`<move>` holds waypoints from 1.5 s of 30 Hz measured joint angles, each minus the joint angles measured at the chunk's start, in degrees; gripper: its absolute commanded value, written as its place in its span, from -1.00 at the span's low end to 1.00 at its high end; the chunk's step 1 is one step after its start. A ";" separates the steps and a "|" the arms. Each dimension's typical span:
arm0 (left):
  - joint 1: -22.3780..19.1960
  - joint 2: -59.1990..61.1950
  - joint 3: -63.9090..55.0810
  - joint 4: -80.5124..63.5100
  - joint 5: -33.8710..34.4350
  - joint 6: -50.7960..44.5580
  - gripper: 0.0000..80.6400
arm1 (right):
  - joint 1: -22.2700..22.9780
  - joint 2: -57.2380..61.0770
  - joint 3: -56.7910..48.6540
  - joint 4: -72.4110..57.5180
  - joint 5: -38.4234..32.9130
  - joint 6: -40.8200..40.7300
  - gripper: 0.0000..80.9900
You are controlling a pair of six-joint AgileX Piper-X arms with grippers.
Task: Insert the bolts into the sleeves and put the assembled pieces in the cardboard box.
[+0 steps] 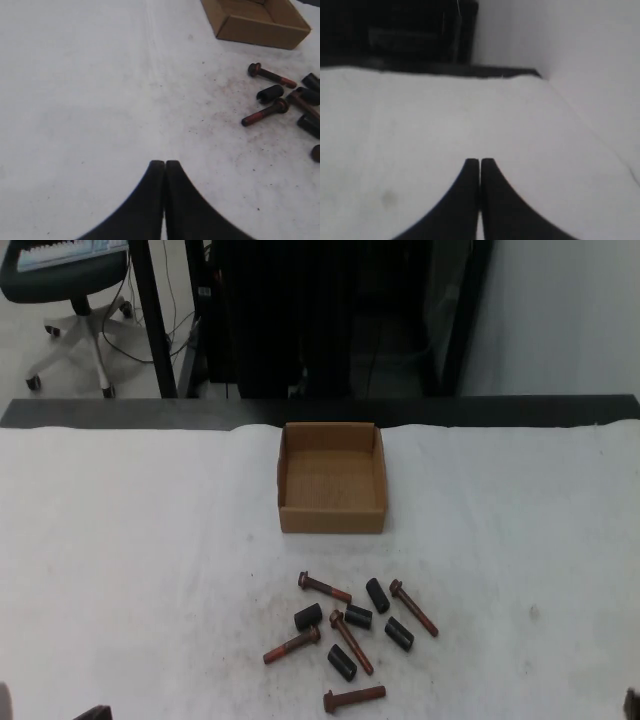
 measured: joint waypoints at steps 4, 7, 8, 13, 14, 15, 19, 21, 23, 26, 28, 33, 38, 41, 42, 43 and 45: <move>0.00 0.00 0.00 -4.32 3.01 -0.29 -0.99 | 0.00 0.00 0.00 -7.78 -1.30 0.17 -0.98; 0.00 0.00 0.00 -9.09 7.31 -1.30 -0.99 | 0.00 -0.03 0.00 -12.06 -2.86 0.75 -0.98; 0.00 0.00 0.00 -10.65 8.40 -1.86 -0.99 | 0.00 -0.03 0.00 -14.10 -4.03 1.26 -0.98; 0.00 -0.02 0.00 -22.76 11.36 -3.90 -0.99 | 0.00 0.02 0.00 -20.65 -8.67 3.88 -0.98; 0.00 -0.02 0.00 -24.29 11.44 -4.04 -0.99 | 0.00 0.02 0.00 -21.43 -9.04 5.74 -0.98; 0.00 -0.02 0.00 -25.88 11.49 -4.18 -0.99 | 0.00 0.02 0.00 -21.99 -9.21 8.77 -0.98; 0.00 -0.02 0.00 -28.35 11.70 -5.32 -0.99 | 0.15 0.02 0.00 -23.18 -9.85 23.66 -0.98; 0.00 -0.02 0.00 -29.30 11.70 -6.73 -0.99 | 0.15 0.02 0.00 -23.20 -10.72 26.94 -0.98; 0.00 -0.02 0.00 -31.14 11.84 -7.56 -0.99 | 0.15 0.02 0.00 -23.30 -13.32 30.92 -0.98; 0.00 -0.02 0.00 -35.15 12.26 -7.96 -0.99 | 0.15 0.02 0.00 -22.56 -19.76 32.59 -0.98; 0.00 0.28 -0.56 -36.05 12.80 -7.96 -0.99 | 0.15 0.12 0.00 -20.00 -27.34 32.99 -0.98; 0.00 6.70 -6.88 -31.85 15.54 -0.32 -0.99 | 0.15 8.22 -2.02 -9.01 -36.75 33.09 -0.65; -0.13 19.73 -15.86 -24.37 16.44 10.60 -0.99 | 0.15 20.05 -8.01 -6.73 -44.09 29.18 -0.41; -1.26 35.91 -27.20 -16.33 16.65 17.11 -0.84 | 0.25 30.01 -14.39 -6.72 -49.44 23.62 -0.40; -1.96 40.32 -30.42 -14.19 16.84 18.38 -0.75 | 0.21 33.66 -16.86 -6.58 -50.77 21.97 -0.40; -3.78 48.95 -36.27 -10.31 17.27 20.30 -0.65 | 0.21 37.10 -19.01 -6.44 -51.76 20.80 -0.40; -6.03 56.55 -42.46 -5.88 17.28 21.60 -0.43 | 0.21 43.92 -24.66 -4.89 -54.26 17.60 -0.40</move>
